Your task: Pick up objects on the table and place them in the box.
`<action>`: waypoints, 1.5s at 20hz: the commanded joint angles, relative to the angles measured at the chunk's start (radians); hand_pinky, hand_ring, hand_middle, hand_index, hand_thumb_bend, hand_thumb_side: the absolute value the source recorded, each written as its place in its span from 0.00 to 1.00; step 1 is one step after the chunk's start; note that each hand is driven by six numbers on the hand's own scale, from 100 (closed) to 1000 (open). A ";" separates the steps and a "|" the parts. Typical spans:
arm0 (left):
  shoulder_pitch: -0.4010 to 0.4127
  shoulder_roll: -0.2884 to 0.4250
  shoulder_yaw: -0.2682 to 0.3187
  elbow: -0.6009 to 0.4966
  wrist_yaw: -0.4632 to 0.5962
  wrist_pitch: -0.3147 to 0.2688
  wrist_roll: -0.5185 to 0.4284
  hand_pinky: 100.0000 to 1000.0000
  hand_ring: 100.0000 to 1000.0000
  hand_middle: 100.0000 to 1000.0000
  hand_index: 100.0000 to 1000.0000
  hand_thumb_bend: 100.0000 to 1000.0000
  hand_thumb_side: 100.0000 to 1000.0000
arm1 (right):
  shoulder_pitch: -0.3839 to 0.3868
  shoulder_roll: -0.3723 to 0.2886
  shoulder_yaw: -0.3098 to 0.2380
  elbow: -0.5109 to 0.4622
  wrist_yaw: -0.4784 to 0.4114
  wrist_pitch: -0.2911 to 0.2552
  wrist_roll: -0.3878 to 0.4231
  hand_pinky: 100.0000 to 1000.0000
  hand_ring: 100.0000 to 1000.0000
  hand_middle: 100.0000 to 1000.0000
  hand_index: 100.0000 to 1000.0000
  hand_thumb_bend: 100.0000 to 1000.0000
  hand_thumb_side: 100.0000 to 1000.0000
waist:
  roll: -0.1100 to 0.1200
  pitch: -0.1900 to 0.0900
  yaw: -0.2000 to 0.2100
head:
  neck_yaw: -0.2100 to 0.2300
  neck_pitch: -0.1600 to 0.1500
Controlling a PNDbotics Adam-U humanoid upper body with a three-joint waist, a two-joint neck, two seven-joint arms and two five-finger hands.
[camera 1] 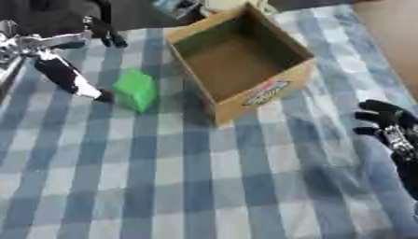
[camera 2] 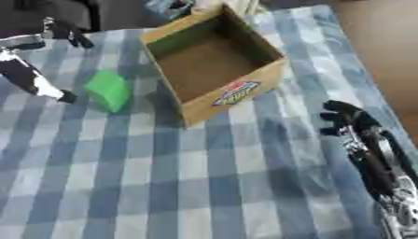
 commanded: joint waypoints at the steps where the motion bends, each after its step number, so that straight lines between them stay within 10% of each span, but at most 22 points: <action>1: -0.035 0.002 -0.003 0.037 -0.029 -0.021 -0.004 0.80 0.74 0.72 0.87 0.64 0.45 | -0.003 -0.012 0.002 -0.011 -0.001 -0.001 0.003 0.69 0.81 0.79 0.83 0.00 0.70 | -0.003 -0.020 -0.001 | -0.012 -0.013; 30: -0.132 -0.160 0.038 0.304 -0.332 -0.125 0.130 0.79 0.75 0.70 0.84 0.68 0.10 | -0.005 -0.001 0.008 -0.008 -0.002 0.000 0.012 0.69 0.81 0.79 0.84 0.00 0.70 | -0.004 -0.010 -0.022 | -0.024 -0.024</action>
